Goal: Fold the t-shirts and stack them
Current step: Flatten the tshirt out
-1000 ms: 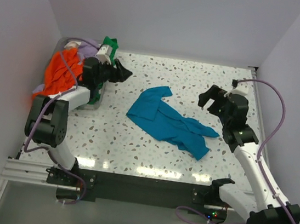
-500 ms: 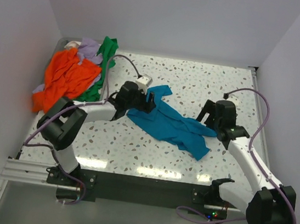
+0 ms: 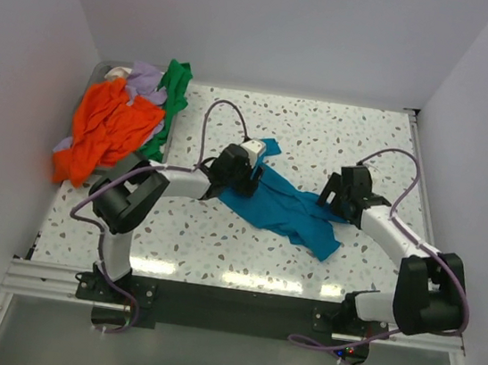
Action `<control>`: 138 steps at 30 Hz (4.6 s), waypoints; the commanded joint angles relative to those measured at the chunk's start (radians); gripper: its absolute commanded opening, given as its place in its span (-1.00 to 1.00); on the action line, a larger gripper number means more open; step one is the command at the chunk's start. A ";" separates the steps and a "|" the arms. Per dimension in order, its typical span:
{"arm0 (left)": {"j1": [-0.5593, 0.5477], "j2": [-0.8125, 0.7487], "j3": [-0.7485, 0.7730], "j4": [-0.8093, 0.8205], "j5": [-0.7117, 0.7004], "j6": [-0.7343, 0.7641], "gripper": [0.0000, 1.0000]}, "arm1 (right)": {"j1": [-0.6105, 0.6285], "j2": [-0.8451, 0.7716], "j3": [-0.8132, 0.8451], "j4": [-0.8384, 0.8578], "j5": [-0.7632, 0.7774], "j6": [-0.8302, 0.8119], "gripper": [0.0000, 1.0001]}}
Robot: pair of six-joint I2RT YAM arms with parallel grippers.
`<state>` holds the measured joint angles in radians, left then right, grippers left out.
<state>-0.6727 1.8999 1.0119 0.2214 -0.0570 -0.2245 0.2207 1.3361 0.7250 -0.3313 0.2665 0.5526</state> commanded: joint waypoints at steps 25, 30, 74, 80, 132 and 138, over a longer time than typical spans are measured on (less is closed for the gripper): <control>0.160 -0.338 -0.137 0.095 0.019 -0.018 -1.00 | -0.090 -0.101 0.296 -0.121 0.005 -0.068 -1.00; 0.232 -0.528 -0.202 0.065 0.014 -0.027 -1.00 | -0.092 -0.256 0.433 -0.210 0.108 -0.095 -1.00; 0.343 -0.064 0.052 0.154 0.164 -0.099 0.37 | -0.089 0.134 0.480 0.069 -0.114 -0.082 0.51; 0.328 0.091 0.259 0.112 0.112 -0.078 0.35 | -0.090 0.094 0.384 0.121 -0.202 -0.080 0.53; 0.465 -0.119 0.185 0.007 0.009 -0.009 -1.00 | 0.141 -0.127 0.038 -0.001 -0.150 -0.011 0.44; 0.499 -0.174 0.139 0.027 0.049 -0.022 -1.00 | 0.144 -0.163 -0.071 -0.008 -0.134 0.018 0.41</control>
<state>-0.1707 1.7660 1.1706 0.1795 -0.0517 -0.2283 0.3618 1.1820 0.6796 -0.3458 0.1097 0.5354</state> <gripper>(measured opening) 0.021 0.712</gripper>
